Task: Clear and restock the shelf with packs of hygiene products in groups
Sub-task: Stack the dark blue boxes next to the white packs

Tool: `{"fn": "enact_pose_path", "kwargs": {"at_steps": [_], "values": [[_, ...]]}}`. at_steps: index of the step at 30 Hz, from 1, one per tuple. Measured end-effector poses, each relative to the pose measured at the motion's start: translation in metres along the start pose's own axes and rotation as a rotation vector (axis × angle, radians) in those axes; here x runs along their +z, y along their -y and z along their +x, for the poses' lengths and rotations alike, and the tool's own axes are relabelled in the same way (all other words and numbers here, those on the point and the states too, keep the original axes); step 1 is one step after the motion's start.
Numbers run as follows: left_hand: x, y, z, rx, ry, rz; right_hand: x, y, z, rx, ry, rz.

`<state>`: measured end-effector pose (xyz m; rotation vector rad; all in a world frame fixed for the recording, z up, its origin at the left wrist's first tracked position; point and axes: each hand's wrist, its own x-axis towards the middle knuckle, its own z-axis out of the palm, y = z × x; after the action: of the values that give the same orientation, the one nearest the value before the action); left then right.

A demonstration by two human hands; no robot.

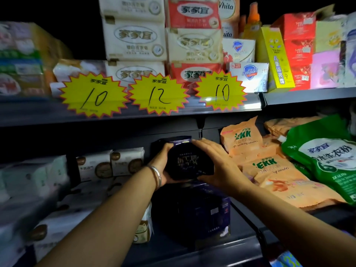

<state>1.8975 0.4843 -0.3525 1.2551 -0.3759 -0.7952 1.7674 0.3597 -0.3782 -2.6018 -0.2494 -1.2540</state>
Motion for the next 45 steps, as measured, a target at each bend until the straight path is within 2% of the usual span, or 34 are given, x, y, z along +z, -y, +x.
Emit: {"fn": "enact_pose_path", "kwargs": {"at_steps": [2, 5, 7, 9, 14, 21, 26, 30, 35, 38, 40, 42, 45], "values": [[-0.009, 0.003, 0.004, 0.089, -0.013, 0.001, 0.001, 0.002, 0.001, 0.163, 0.007, 0.22], [-0.021, 0.008, 0.01, 0.192, -0.01, -0.001, 0.003, -0.005, 0.005, 0.598, -0.063, 0.624], [-0.023, 0.013, 0.012, 0.225, 0.045, -0.037, 0.007, -0.013, 0.008, 0.859, -0.067, 0.751], [-0.024, 0.018, 0.015, 0.268, 0.122, -0.058, 0.011, -0.021, 0.01, 0.984, -0.04, 0.907], [-0.029, 0.019, 0.03, 0.336, 0.226, -0.102, 0.013, -0.028, 0.012, 0.909, -0.063, 1.079], [-0.032, 0.019, 0.027, 0.348, 0.292, 0.05, 0.019, -0.035, 0.009, 0.85, -0.187, 1.12], [-0.021, 0.012, 0.029, 0.552, 0.168, 0.032, 0.02, -0.031, 0.013, 0.815, -0.149, 1.181], [-0.018, 0.004, 0.02, 0.52, 0.205, 0.093, 0.017, -0.026, 0.016, 0.803, -0.137, 1.164], [-0.006, -0.002, 0.023, 0.54, -0.065, -0.144, 0.026, -0.017, 0.019, 0.901, -0.203, 1.158], [-0.001, 0.003, 0.023, 0.472, -0.002, 0.017, 0.034, -0.008, 0.023, 0.979, -0.265, 1.182], [-0.002, 0.003, 0.023, 0.506, 0.001, 0.133, 0.035, -0.007, 0.023, 0.996, -0.245, 1.2], [-0.008, -0.003, 0.026, 0.602, -0.075, 0.172, 0.033, -0.009, 0.02, 0.979, -0.141, 1.114], [-0.015, -0.017, 0.028, 0.676, -0.211, 0.37, 0.026, -0.018, 0.023, 0.787, -0.02, 0.651]]}}
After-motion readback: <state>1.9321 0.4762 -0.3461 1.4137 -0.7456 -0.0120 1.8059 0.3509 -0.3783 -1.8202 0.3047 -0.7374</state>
